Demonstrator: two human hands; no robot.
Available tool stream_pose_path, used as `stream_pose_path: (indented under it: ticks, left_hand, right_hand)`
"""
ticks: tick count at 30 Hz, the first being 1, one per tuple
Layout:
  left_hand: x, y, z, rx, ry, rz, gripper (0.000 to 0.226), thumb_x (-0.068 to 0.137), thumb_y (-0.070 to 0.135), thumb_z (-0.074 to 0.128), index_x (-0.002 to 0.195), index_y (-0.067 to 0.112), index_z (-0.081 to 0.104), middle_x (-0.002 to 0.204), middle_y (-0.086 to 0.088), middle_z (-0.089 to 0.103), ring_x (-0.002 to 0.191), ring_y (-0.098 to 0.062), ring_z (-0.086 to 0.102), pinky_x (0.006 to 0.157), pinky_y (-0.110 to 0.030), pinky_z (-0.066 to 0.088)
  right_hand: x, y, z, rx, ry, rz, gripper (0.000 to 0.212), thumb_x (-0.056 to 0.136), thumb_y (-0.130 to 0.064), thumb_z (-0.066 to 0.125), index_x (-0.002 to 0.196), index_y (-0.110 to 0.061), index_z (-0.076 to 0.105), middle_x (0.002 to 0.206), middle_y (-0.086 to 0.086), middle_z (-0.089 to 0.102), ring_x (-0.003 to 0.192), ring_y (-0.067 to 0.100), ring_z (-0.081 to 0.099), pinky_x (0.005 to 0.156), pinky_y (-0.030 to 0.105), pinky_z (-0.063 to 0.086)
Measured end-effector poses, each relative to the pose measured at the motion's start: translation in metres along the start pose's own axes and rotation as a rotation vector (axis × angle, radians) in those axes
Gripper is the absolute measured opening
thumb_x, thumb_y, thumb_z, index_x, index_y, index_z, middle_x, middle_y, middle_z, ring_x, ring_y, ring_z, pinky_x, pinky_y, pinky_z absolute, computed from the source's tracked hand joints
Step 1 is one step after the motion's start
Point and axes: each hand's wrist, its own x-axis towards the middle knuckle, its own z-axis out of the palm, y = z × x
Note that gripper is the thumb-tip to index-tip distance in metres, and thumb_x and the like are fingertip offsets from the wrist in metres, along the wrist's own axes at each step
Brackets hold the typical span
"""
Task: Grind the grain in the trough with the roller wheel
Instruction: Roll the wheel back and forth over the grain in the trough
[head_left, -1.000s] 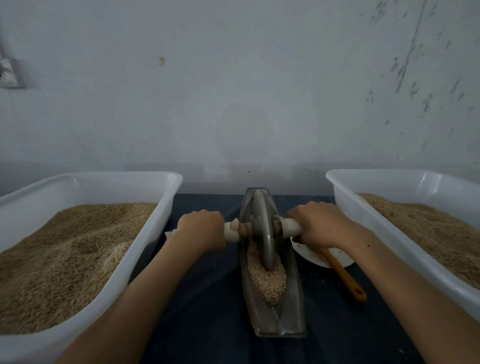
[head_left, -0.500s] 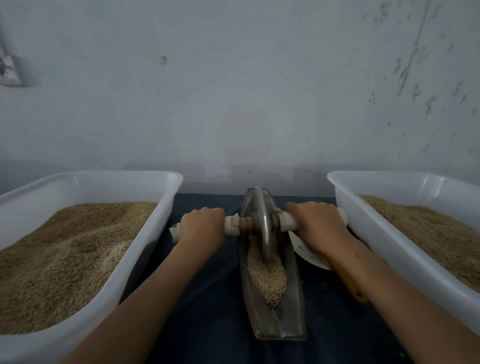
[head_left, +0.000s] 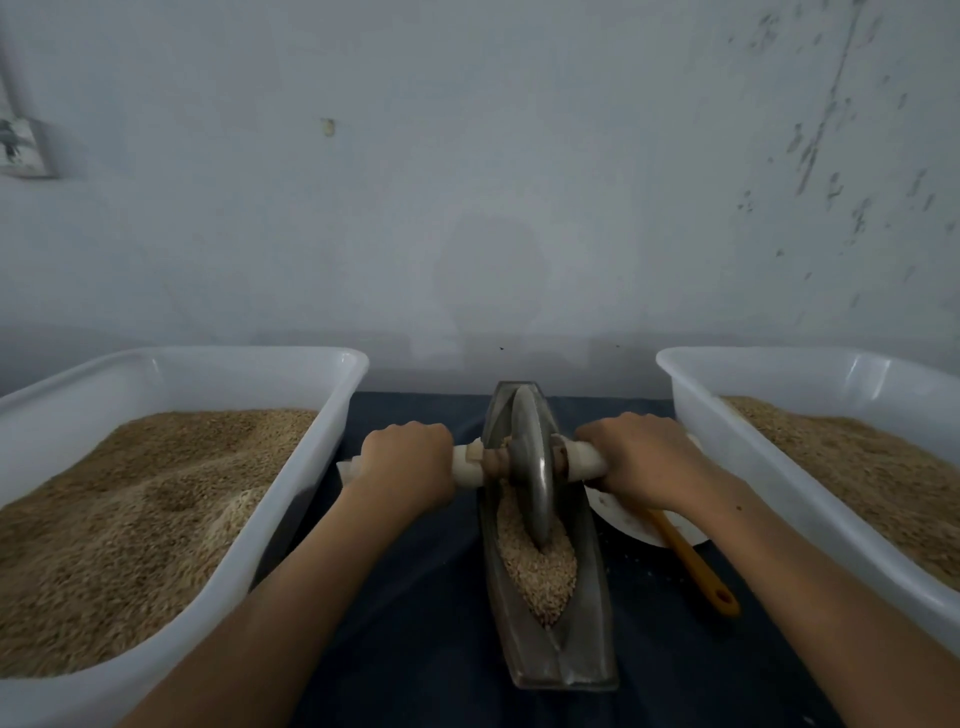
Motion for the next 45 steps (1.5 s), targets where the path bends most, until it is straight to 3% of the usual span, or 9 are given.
stream_pose_path:
  ticks: [5, 11, 17, 23, 28, 31, 34, 39, 45]
  left_hand:
    - [-0.003, 0.006, 0.006, -0.008, 0.207, -0.026, 0.017, 0.091, 0.027, 0.054, 0.105, 0.018, 0.051, 0.100, -0.002, 0.061, 0.090, -0.020, 0.059, 0.069, -0.029, 0.038]
    - [-0.003, 0.004, 0.002, 0.030, 0.124, -0.019, 0.017, 0.089, 0.025, 0.057, 0.104, 0.017, 0.057, 0.096, -0.001, 0.061, 0.086, -0.018, 0.058, 0.070, -0.029, 0.039]
    - [-0.003, -0.001, -0.006, 0.018, -0.124, -0.001, 0.034, 0.081, 0.034, 0.067, 0.108, 0.017, 0.056, 0.082, 0.003, 0.050, 0.079, -0.016, 0.051, 0.072, -0.030, 0.041]
    - [-0.001, -0.001, 0.001, -0.028, 0.041, -0.003, 0.020, 0.087, 0.027, 0.059, 0.105, 0.017, 0.057, 0.094, 0.000, 0.060, 0.085, -0.017, 0.057, 0.073, -0.029, 0.041]
    - [-0.004, 0.002, 0.006, -0.071, 0.191, -0.004, 0.016, 0.090, 0.031, 0.056, 0.101, 0.019, 0.052, 0.096, -0.001, 0.061, 0.083, -0.017, 0.055, 0.072, -0.030, 0.041]
    - [-0.004, 0.001, 0.006, -0.064, 0.169, -0.006, 0.016, 0.090, 0.030, 0.056, 0.101, 0.019, 0.054, 0.095, 0.000, 0.061, 0.081, -0.016, 0.054, 0.071, -0.029, 0.040]
    - [-0.003, 0.000, 0.003, -0.031, 0.068, -0.001, 0.017, 0.088, 0.028, 0.058, 0.102, 0.017, 0.058, 0.088, 0.001, 0.057, 0.079, -0.016, 0.054, 0.072, -0.029, 0.042]
    - [-0.001, -0.001, -0.004, 0.018, -0.072, 0.014, 0.027, 0.083, 0.032, 0.065, 0.103, 0.017, 0.056, 0.074, 0.004, 0.046, 0.077, -0.015, 0.052, 0.072, -0.029, 0.043]
    - [0.002, -0.002, 0.004, -0.028, 0.028, 0.003, 0.014, 0.086, 0.027, 0.060, 0.095, 0.018, 0.054, 0.083, 0.003, 0.055, 0.079, -0.016, 0.054, 0.070, -0.029, 0.041]
  right_hand:
    - [0.002, -0.002, 0.017, -0.015, 0.239, 0.050, 0.006, 0.091, -0.026, 0.052, 0.097, -0.026, 0.050, 0.093, -0.004, 0.064, 0.087, 0.022, 0.061, 0.065, 0.031, 0.034]
    - [0.000, 0.001, 0.005, 0.019, 0.068, 0.016, 0.007, 0.088, -0.029, 0.056, 0.088, -0.029, 0.049, 0.092, -0.003, 0.064, 0.087, 0.021, 0.061, 0.068, 0.033, 0.042]
    - [-0.003, 0.000, -0.013, 0.017, -0.184, -0.022, 0.025, 0.084, -0.032, 0.067, 0.107, -0.031, 0.060, 0.099, -0.004, 0.065, 0.089, 0.015, 0.061, 0.066, 0.027, 0.040]
    - [-0.002, -0.002, -0.001, 0.002, 0.035, 0.006, 0.011, 0.088, -0.030, 0.058, 0.088, -0.032, 0.047, 0.095, -0.003, 0.065, 0.084, 0.018, 0.060, 0.066, 0.030, 0.037]
    - [0.001, -0.004, 0.013, -0.060, 0.246, 0.031, 0.011, 0.091, -0.024, 0.052, 0.102, -0.026, 0.050, 0.095, -0.003, 0.064, 0.088, 0.021, 0.061, 0.064, 0.031, 0.032]
    - [0.001, -0.003, 0.012, -0.058, 0.237, 0.015, 0.008, 0.090, -0.025, 0.054, 0.095, -0.026, 0.048, 0.093, -0.003, 0.064, 0.086, 0.020, 0.060, 0.064, 0.030, 0.032]
    - [0.000, 0.000, 0.003, -0.019, 0.075, -0.004, 0.010, 0.087, -0.027, 0.057, 0.088, -0.030, 0.048, 0.095, -0.003, 0.064, 0.085, 0.019, 0.060, 0.065, 0.030, 0.035]
    - [-0.003, 0.002, -0.011, 0.048, -0.186, -0.026, 0.025, 0.083, -0.033, 0.068, 0.107, -0.033, 0.061, 0.099, -0.006, 0.065, 0.086, 0.013, 0.059, 0.061, 0.026, 0.037]
    - [-0.001, -0.002, 0.000, 0.010, 0.038, 0.009, 0.009, 0.087, -0.030, 0.060, 0.093, -0.031, 0.053, 0.096, -0.004, 0.065, 0.087, 0.019, 0.061, 0.066, 0.031, 0.039]
